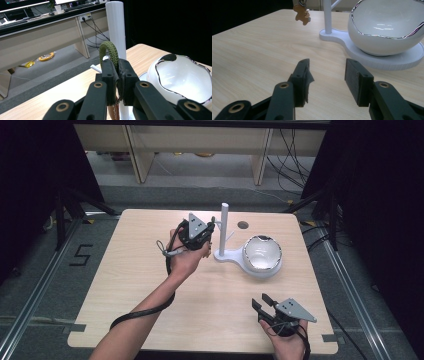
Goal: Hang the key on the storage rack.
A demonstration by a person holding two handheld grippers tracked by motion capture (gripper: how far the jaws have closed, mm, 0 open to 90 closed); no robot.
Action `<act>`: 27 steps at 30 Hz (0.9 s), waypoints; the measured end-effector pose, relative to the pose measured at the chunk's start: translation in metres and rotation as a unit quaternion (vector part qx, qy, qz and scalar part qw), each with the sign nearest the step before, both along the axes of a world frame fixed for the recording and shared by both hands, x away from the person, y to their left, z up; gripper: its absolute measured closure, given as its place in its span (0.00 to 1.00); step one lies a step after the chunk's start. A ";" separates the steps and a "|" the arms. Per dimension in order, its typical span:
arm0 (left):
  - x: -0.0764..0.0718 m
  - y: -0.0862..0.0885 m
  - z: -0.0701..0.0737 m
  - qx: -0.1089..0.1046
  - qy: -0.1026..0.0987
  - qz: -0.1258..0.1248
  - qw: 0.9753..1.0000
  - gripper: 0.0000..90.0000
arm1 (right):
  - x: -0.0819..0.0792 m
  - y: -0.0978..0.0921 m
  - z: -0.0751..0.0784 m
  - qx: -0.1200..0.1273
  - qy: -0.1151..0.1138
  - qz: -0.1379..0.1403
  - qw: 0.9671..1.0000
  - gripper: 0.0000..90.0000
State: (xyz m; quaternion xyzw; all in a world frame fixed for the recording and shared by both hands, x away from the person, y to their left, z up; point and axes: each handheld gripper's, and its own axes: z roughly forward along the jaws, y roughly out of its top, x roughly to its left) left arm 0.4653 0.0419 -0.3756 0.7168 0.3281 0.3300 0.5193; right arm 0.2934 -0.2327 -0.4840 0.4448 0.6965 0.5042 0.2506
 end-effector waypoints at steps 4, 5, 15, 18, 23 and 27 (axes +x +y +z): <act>0.001 0.000 -0.001 0.001 0.003 -0.001 1.000 0.93 | 0.000 0.000 0.000 0.000 0.001 0.001 1.000 0.62; 0.001 0.000 -0.001 0.001 0.003 -0.001 1.000 0.93 | 0.000 0.000 0.000 0.000 0.001 0.001 1.000 0.62; 0.002 -0.003 -0.006 0.007 0.006 0.001 1.000 0.93 | 0.000 0.001 -0.001 0.008 0.007 0.006 1.000 0.62; 0.003 -0.004 -0.006 0.007 0.006 0.001 1.000 0.93 | 0.000 0.001 -0.001 0.005 0.002 0.002 1.000 0.62; 0.003 -0.007 -0.009 0.009 0.006 0.002 1.000 0.93 | 0.000 0.001 -0.001 0.005 0.002 0.002 1.000 0.62; 0.004 -0.008 -0.010 0.014 0.006 0.002 1.000 0.93 | -0.001 0.002 -0.001 0.011 0.010 -0.003 1.000 0.62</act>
